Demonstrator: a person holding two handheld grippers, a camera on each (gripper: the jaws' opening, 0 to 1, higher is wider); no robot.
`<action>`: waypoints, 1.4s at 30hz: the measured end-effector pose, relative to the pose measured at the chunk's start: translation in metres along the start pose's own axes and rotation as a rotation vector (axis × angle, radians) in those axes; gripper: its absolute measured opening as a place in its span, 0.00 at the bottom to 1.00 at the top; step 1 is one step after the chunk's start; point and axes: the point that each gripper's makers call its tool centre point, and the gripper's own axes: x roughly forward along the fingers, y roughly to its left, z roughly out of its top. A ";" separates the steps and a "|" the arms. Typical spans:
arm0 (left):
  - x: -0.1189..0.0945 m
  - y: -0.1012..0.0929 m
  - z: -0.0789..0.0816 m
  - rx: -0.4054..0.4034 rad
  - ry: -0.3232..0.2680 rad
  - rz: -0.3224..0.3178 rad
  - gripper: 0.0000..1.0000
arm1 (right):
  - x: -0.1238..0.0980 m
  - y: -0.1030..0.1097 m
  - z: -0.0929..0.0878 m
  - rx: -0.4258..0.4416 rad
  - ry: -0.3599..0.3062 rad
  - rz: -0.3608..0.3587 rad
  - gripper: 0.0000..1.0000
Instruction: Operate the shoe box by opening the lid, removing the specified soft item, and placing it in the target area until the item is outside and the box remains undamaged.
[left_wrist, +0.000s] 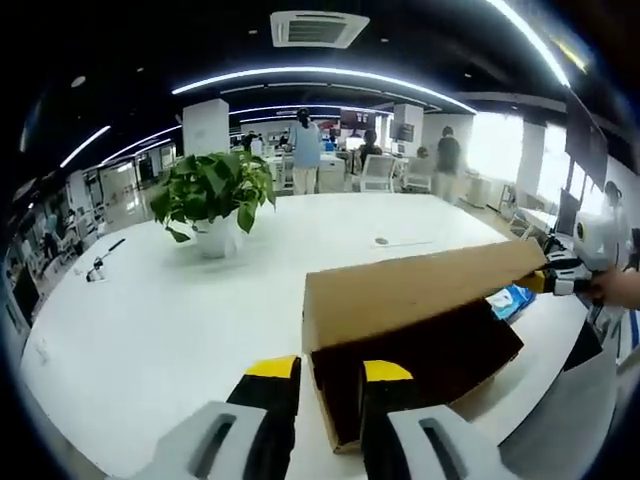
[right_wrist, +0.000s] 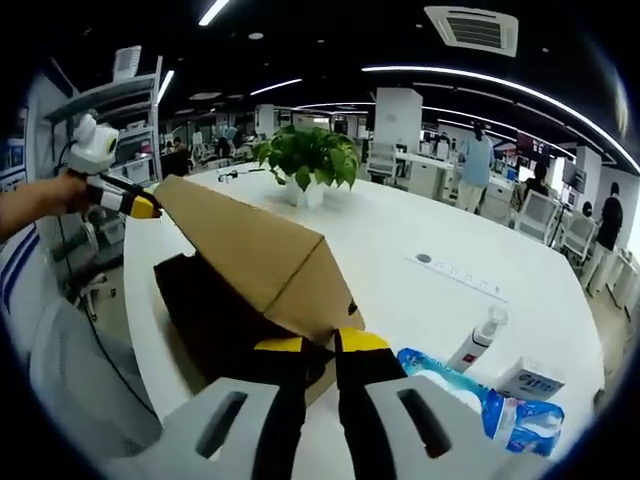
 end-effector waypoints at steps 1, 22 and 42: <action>0.000 0.000 0.001 0.005 -0.003 -0.001 0.23 | 0.000 0.001 -0.001 -0.005 0.000 0.003 0.09; -0.004 -0.017 -0.015 0.106 0.027 -0.077 0.30 | -0.001 0.019 -0.018 -0.053 0.011 0.103 0.21; 0.004 -0.025 -0.059 0.120 0.122 -0.134 0.40 | -0.003 0.050 -0.046 -0.020 0.064 0.238 0.46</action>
